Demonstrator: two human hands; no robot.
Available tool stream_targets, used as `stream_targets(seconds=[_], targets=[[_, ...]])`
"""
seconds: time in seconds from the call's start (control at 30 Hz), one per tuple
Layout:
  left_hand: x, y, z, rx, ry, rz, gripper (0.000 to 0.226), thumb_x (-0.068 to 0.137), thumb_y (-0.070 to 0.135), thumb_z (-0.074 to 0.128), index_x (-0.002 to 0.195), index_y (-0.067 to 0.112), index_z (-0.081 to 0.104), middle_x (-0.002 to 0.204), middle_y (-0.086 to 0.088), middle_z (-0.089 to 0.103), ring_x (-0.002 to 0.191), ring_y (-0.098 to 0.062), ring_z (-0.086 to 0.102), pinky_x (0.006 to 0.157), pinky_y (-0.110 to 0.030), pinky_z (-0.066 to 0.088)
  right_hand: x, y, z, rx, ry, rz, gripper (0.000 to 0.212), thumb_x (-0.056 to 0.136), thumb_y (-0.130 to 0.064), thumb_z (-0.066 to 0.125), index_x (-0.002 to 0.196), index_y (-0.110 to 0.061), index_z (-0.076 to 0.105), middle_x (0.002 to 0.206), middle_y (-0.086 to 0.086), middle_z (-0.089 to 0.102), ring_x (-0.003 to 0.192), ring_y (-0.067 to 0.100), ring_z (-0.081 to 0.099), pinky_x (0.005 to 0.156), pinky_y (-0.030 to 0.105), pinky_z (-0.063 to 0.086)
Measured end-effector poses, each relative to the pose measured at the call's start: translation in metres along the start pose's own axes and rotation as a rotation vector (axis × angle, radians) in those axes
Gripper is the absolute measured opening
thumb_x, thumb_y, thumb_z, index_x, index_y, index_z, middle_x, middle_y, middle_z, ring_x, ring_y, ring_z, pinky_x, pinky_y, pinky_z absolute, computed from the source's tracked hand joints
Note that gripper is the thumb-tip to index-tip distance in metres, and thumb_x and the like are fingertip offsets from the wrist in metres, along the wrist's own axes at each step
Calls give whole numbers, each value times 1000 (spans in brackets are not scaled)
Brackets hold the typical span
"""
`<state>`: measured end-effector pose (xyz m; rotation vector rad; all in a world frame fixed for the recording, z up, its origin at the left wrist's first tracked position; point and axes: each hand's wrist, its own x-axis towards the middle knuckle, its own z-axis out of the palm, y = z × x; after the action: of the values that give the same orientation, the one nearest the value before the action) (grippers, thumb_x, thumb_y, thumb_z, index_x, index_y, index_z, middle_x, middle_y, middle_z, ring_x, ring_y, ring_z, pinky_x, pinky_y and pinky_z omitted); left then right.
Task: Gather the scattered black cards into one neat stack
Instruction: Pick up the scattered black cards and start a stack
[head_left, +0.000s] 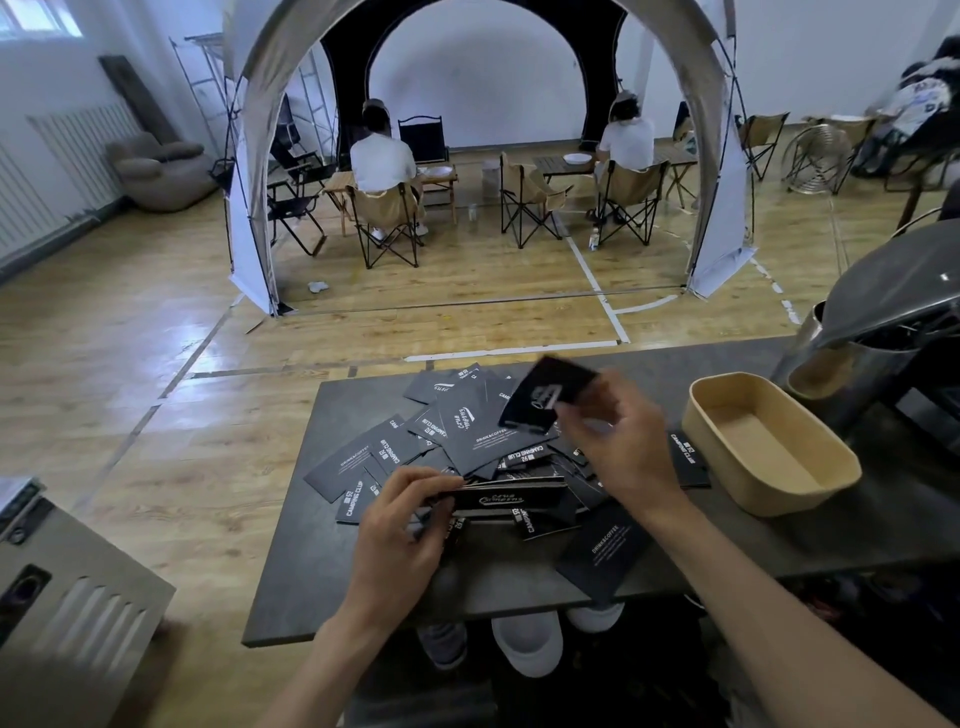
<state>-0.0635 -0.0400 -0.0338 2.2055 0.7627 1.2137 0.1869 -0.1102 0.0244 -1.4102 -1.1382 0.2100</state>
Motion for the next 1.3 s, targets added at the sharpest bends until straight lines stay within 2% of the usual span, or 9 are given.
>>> stream_targets(seconds=[0.13, 0.2, 0.3, 0.47, 0.63, 0.83, 0.97, 1.13, 1.3], targets=[[2, 4, 3, -62, -25, -28, 34, 88, -9, 74, 109, 18, 75, 126, 10, 70, 120, -10, 67, 97, -28, 56, -28, -8, -6, 227, -80, 227, 77, 80, 6, 79, 136, -35, 46, 109, 6, 73, 89, 21, 77, 80, 35, 63], [2, 8, 6, -120, -55, -71, 41, 88, -10, 73, 111, 24, 71, 125, 19, 71, 118, -4, 68, 96, -25, 57, -42, 2, 0, 274, -150, 273, 71, 87, 6, 72, 139, -38, 51, 113, 5, 72, 93, 23, 76, 84, 37, 63], [3, 11, 10, -168, -91, -153, 61, 90, -6, 73, 122, 44, 62, 119, 25, 71, 103, -1, 72, 87, -21, 58, -56, 15, 2, 321, -90, 370, 23, 97, -29, 63, 112, -13, 70, 98, 11, 73, 93, 24, 69, 87, 47, 58], [9, 5, 13, -125, -139, -43, 54, 91, -3, 73, 131, 32, 67, 114, 14, 65, 105, -14, 69, 89, -32, 58, -59, 12, -19, -26, -172, 167, 53, 96, -38, 36, 77, 6, 59, 73, 17, 61, 71, 19, 56, 71, 51, 48], [12, 5, 17, -73, -154, 50, 45, 95, 0, 67, 131, 26, 70, 113, 6, 58, 104, -16, 64, 86, -30, 56, -5, 17, -59, -288, -74, 98, 44, 100, -34, 38, 117, -20, 76, 115, -5, 75, 110, 16, 68, 96, 33, 52], [15, 9, 21, -52, -217, 84, 42, 96, -6, 65, 128, 20, 73, 116, 7, 64, 104, -7, 65, 84, -19, 51, 46, 50, -60, -908, -741, 128, 70, 91, 2, 47, 149, -37, 47, 167, -8, 25, 153, 15, 25, 121, 36, 32], [15, 10, 23, -37, -238, 64, 36, 100, 1, 61, 127, 22, 71, 117, 10, 66, 106, -6, 66, 86, -18, 50, 57, 51, -50, -909, -856, 138, 70, 86, -2, 51, 145, -40, 49, 156, -5, 45, 147, 20, 38, 118, 41, 35], [14, 12, 26, -27, -160, 54, 32, 97, -4, 65, 122, 15, 71, 113, 5, 66, 102, -8, 66, 84, -19, 51, 69, 33, -62, -945, -678, 10, 41, 89, -16, 72, 124, -36, 68, 121, -4, 59, 120, 20, 53, 105, 37, 43], [14, 8, 24, -19, -97, 50, 34, 94, -6, 68, 122, 13, 70, 116, 4, 63, 108, -7, 64, 92, -16, 48, 53, -13, -58, -495, -502, 72, 24, 89, -9, 75, 103, -28, 78, 94, -13, 71, 89, 6, 68, 84, 27, 58]])
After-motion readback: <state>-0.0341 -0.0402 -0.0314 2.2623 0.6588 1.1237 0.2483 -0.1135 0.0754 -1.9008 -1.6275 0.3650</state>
